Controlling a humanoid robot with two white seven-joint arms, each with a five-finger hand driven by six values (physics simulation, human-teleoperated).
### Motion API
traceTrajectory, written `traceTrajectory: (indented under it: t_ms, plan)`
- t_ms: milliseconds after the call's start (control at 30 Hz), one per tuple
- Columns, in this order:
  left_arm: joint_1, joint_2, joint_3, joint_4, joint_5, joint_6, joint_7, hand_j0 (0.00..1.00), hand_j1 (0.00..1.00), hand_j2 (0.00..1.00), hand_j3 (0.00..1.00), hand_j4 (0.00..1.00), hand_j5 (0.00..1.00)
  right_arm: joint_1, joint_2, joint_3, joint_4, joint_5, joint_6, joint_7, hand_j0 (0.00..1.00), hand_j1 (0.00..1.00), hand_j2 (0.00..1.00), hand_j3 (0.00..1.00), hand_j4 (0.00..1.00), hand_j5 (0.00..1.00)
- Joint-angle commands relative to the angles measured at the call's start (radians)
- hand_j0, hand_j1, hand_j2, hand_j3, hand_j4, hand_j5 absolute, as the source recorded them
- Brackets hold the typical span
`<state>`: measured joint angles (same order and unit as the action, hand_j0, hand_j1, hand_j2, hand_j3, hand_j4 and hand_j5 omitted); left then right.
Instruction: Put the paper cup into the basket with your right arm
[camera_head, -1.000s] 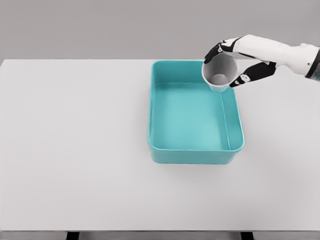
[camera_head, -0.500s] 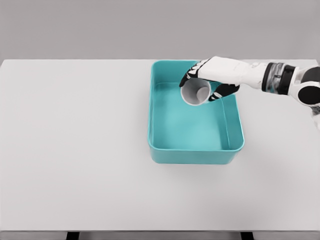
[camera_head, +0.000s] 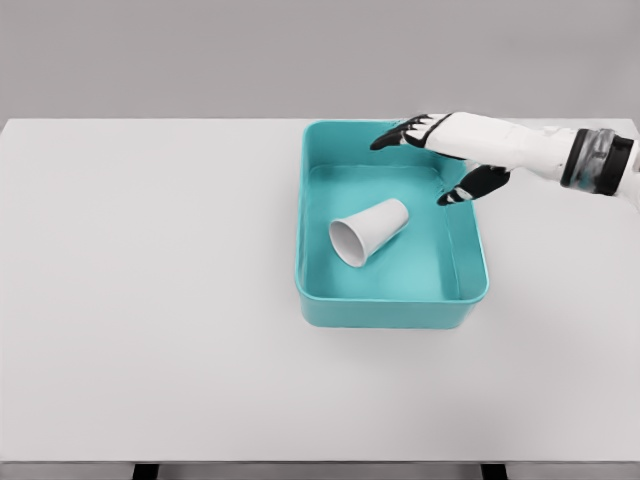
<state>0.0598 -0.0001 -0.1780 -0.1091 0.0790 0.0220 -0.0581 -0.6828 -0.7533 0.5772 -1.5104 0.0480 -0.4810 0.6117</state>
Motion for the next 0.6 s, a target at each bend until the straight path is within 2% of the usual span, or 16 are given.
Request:
traceTrajectory:
  t_ms: [0, 67, 100, 133, 167, 233, 333, 567]
  plan:
    - [0.0, 0.0, 0.0, 0.0, 0.001, 0.001, 0.0, 1.0, 1.0, 1.0, 1.0, 1.0, 1.0, 0.017, -0.121, -0.161, 0.002, -0.313, -0.099, -0.001, 1.0, 1.0, 1.0, 1.0, 1.0, 1.0]
    - [0.0, 0.0, 0.0, 0.0, 0.001, 0.001, 0.0, 1.0, 1.0, 1.0, 1.0, 1.0, 1.0, 0.123, -0.163, -0.289, 0.035, -0.398, -0.111, -0.001, 1.0, 1.0, 1.0, 1.0, 1.0, 1.0]
    - [0.0, 0.0, 0.0, 0.0, 0.001, -0.001, 0.0, 1.0, 1.0, 1.0, 1.0, 1.0, 1.0, 0.164, -0.163, -0.335, 0.052, -0.424, -0.113, -0.001, 1.0, 1.0, 1.0, 1.0, 1.0, 1.0]
    - [0.0, 0.0, 0.0, 0.0, 0.001, -0.001, 0.0, 1.0, 1.0, 1.0, 1.0, 1.0, 1.0, 0.242, -0.161, -0.424, 0.056, -0.447, -0.113, -0.001, 1.0, 1.0, 1.0, 1.0, 1.0, 1.0]
    - [0.0, 0.0, 0.0, 0.0, -0.001, -0.001, 0.0, 1.0, 1.0, 1.0, 1.0, 1.0, 1.0, 0.311, -0.158, -0.5, 0.055, -0.45, -0.113, -0.001, 1.0, 1.0, 1.0, 1.0, 1.0, 1.0]
    - [0.0, 0.0, 0.0, 0.0, 0.001, -0.001, 0.0, 1.0, 1.0, 1.0, 1.0, 1.0, 1.0, 0.422, -0.155, -0.568, 0.055, -0.441, -0.114, -0.001, 1.0, 1.0, 1.0, 1.0, 1.0, 1.0]
    - [0.002, 0.0, 0.0, 0.0, -0.001, -0.001, 0.0, 1.0, 1.0, 1.0, 1.0, 1.0, 1.0, 0.465, -0.153, -0.568, 0.053, -0.435, -0.13, -0.001, 1.0, 1.0, 1.0, 1.0, 1.0, 1.0]
    - [0.0, 0.0, 0.0, 0.0, 0.001, -0.001, 0.0, 1.0, 1.0, 1.0, 1.0, 1.0, 1.0, 0.46, -0.152, -0.57, 0.053, -0.416, -0.13, -0.001, 1.0, 1.0, 1.0, 1.0, 1.0, 1.0]
